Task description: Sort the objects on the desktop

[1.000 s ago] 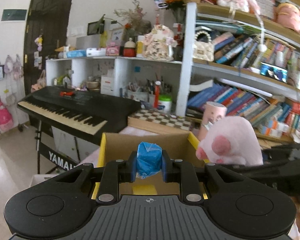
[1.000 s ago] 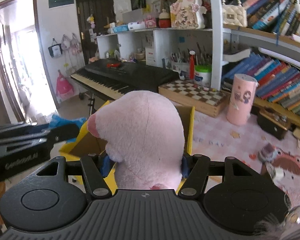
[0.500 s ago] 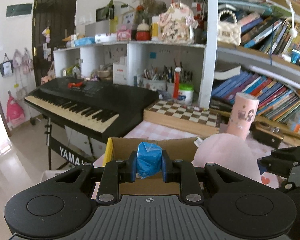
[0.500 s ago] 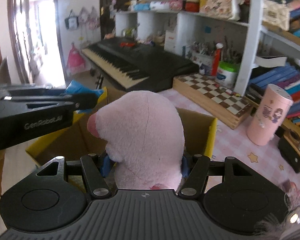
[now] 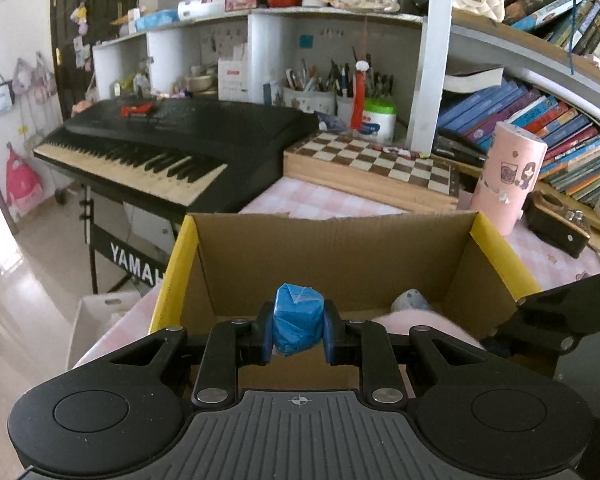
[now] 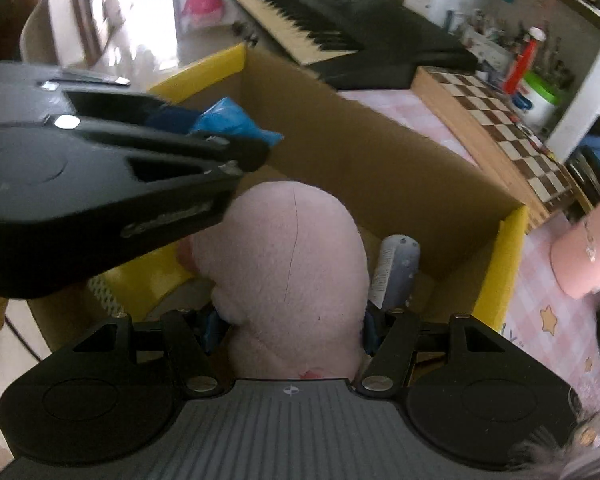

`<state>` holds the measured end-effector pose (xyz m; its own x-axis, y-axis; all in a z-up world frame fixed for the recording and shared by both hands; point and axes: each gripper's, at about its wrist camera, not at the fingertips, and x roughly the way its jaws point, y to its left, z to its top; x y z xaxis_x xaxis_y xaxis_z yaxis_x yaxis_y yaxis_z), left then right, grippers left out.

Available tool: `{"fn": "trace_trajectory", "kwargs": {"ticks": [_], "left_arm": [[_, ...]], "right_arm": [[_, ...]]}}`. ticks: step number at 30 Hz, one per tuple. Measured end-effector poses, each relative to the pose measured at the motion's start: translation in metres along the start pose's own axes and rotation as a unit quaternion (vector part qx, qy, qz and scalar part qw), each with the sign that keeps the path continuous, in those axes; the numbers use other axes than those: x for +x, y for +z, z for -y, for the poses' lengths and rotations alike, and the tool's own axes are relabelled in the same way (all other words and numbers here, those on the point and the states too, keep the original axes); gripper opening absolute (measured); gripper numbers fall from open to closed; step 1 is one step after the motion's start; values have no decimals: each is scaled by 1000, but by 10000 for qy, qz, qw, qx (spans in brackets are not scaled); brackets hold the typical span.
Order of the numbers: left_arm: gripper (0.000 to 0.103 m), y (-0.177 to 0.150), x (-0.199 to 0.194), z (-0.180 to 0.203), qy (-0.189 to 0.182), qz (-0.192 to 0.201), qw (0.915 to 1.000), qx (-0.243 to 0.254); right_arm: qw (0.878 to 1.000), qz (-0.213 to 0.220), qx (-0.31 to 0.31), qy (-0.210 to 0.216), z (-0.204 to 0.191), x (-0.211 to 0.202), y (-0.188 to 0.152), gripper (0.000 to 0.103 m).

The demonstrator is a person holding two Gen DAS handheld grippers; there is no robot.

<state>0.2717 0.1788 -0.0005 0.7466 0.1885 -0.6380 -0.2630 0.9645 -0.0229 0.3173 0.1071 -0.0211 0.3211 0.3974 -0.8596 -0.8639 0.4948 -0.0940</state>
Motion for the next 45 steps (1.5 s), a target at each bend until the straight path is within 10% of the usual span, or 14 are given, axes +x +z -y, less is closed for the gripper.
{"fn": "trace_trajectory", "kwargs": {"ticks": [15,24,45], "left_arm": [[40,3,-21,2,34,222,9997,-113],[52,8,-79,1,120,1065,9937,-334],[69,-38,-158,-15,360,1666,9839,-540]], "right_arm": [[9984,461,315,-103,3,-18,-3,77],[9791,1660,987,-633,6,-69,-8,80],[9363,2624,1726,-1571,-29,-143,-72,82]]}}
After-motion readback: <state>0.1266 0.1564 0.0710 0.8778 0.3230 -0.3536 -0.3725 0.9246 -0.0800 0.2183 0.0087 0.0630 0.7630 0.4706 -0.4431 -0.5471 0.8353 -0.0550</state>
